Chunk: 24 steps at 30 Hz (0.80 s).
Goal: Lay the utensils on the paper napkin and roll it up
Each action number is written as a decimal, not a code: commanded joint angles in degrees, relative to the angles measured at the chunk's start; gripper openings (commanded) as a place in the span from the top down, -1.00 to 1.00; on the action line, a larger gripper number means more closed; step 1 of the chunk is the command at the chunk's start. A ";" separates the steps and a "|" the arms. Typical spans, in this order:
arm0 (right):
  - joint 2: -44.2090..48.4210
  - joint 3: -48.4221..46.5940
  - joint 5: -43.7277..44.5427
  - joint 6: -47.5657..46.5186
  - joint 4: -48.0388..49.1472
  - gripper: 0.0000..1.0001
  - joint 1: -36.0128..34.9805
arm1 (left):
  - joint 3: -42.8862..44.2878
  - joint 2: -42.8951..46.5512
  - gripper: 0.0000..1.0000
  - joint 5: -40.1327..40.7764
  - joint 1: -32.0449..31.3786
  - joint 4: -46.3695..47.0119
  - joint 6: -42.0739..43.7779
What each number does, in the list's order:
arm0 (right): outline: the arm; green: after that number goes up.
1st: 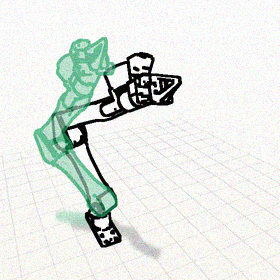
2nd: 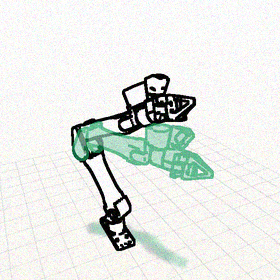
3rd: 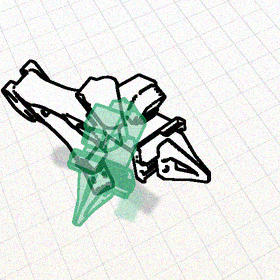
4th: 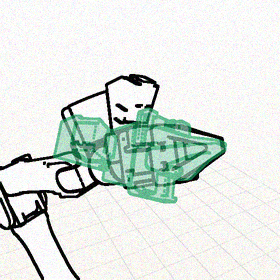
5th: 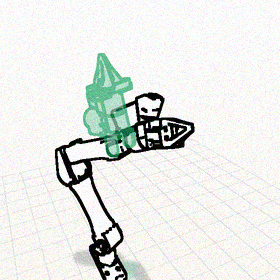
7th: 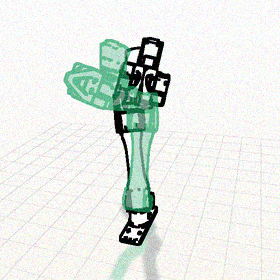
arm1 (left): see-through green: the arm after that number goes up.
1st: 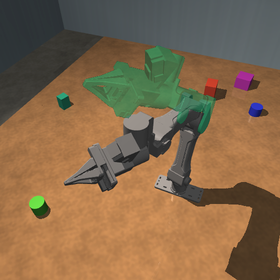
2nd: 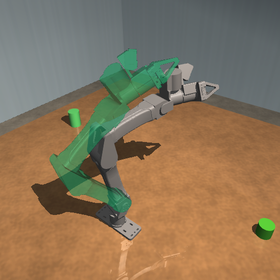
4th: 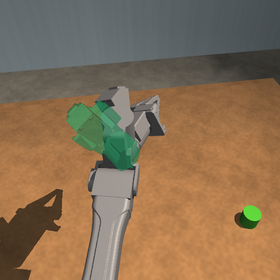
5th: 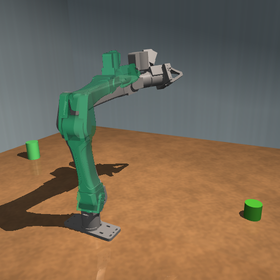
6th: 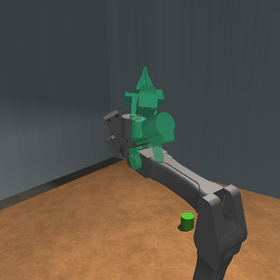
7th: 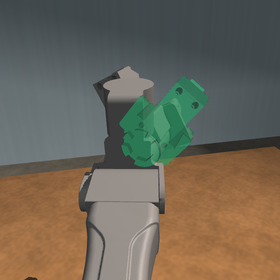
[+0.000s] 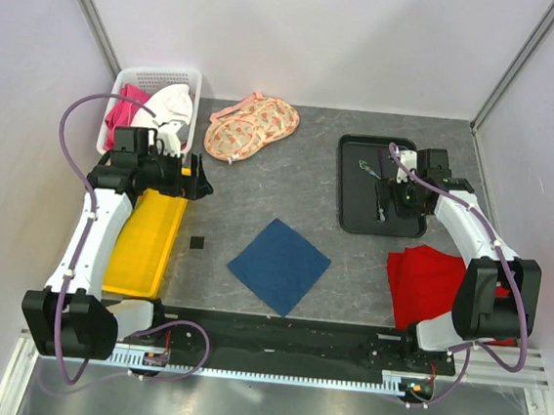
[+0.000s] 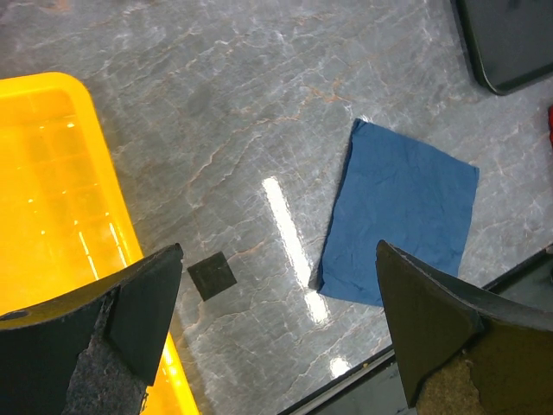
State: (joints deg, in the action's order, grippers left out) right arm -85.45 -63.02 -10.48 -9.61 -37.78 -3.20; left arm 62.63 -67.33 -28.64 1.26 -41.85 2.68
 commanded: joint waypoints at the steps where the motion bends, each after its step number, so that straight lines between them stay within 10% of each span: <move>1: -1.30 -2.19 -0.07 0.99 0.95 -0.96 0.13 | 3.20 2.38 -1.00 3.42 0.06 3.51 -4.34; 16: -15.00 -12.64 -6.83 7.93 2.80 -0.80 2.93 | 1.62 7.21 -1.00 -7.65 0.06 13.80 -9.09; 24: -24.06 -18.10 -9.99 14.61 3.76 -0.23 6.98 | 0.56 6.42 -1.00 -8.45 0.06 15.83 -10.68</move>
State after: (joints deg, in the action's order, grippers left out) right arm -106.72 -77.93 -17.39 -0.05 -35.29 1.23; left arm 63.18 -60.73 -35.07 1.26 -29.39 -5.65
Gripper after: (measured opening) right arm 0.666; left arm 0.997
